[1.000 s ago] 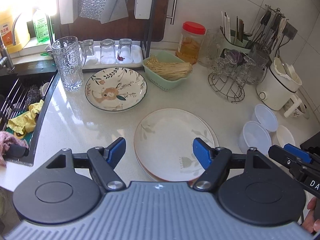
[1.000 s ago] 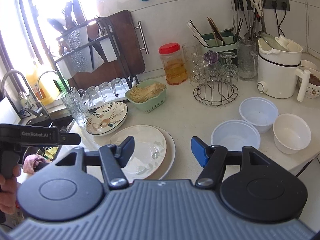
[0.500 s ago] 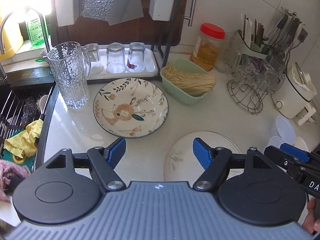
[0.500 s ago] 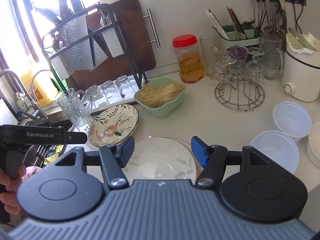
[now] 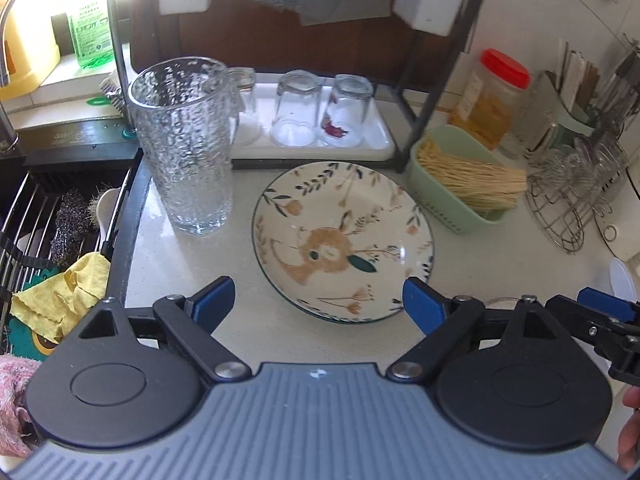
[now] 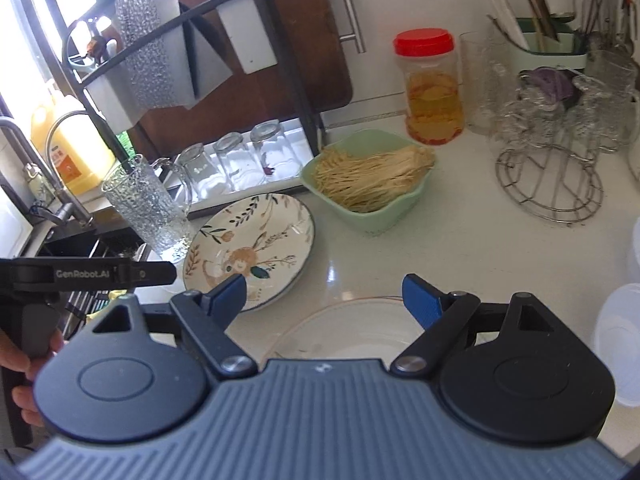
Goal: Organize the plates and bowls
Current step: 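Move both tools to the rim of the deer-pattern bowl, then close both tools on the rim of the deer-pattern bowl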
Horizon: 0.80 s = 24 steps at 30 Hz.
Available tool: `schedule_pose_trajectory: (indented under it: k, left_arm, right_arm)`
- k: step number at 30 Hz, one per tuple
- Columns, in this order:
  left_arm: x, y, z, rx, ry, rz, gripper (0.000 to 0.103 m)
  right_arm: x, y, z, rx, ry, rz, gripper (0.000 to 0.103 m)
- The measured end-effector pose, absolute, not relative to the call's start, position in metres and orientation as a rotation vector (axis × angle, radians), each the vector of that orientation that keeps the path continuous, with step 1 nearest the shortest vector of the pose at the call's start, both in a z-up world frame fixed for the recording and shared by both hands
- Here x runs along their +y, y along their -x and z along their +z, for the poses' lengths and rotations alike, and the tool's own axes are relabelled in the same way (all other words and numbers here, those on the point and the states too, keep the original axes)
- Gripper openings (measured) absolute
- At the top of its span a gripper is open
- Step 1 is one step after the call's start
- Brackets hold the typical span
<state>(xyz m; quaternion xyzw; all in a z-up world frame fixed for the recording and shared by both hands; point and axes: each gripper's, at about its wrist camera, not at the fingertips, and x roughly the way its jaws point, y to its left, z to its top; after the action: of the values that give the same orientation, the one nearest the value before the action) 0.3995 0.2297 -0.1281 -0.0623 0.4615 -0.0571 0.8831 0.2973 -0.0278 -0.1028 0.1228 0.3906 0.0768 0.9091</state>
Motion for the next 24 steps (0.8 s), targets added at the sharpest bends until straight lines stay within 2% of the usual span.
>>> schedule_pose_trajectory:
  k: [9, 11, 13, 15, 17, 19, 21, 22, 24]
  left_arm:
    - [0.256, -0.432, -0.164, 1.024, 0.188, -0.106, 0.093]
    - [0.258, -0.439, -0.168, 1.035, 0.200, -0.106, 0.093]
    - [0.260, -0.447, -0.173, 1.040, 0.215, -0.109, 0.093]
    - [0.260, -0.454, -0.177, 1.045, 0.216, -0.111, 0.092]
    - [0.258, -0.460, -0.181, 1.046, 0.185, -0.112, 0.088]
    - [0.259, -0.466, -0.185, 1.063, 0.207, -0.120, 0.079]
    - [0.261, -0.471, -0.190, 1.078, 0.252, -0.127, 0.077]
    - [0.262, -0.474, -0.192, 1.082, 0.264, -0.121, 0.077]
    - [0.261, -0.478, -0.196, 1.094, 0.277, -0.127, 0.072]
  right_arm:
    - [-0.001, -0.350, -0.123, 0.885, -0.266, 0.181, 0.085]
    - [0.004, -0.362, -0.128, 0.903, -0.258, 0.190, 0.077]
    - [0.008, -0.374, -0.134, 0.927, -0.257, 0.189, 0.075]
    - [0.010, -0.385, -0.141, 0.952, -0.251, 0.182, 0.068]
    - [0.013, -0.397, -0.148, 0.977, -0.229, 0.173, 0.052]
    - [0.013, -0.406, -0.154, 0.991, -0.223, 0.169, 0.047]
    - [0.011, -0.415, -0.161, 1.009, -0.232, 0.165, 0.039]
    - [0.010, -0.419, -0.164, 1.022, -0.237, 0.162, 0.032]
    - [0.008, -0.425, -0.170, 1.043, -0.245, 0.151, 0.027]
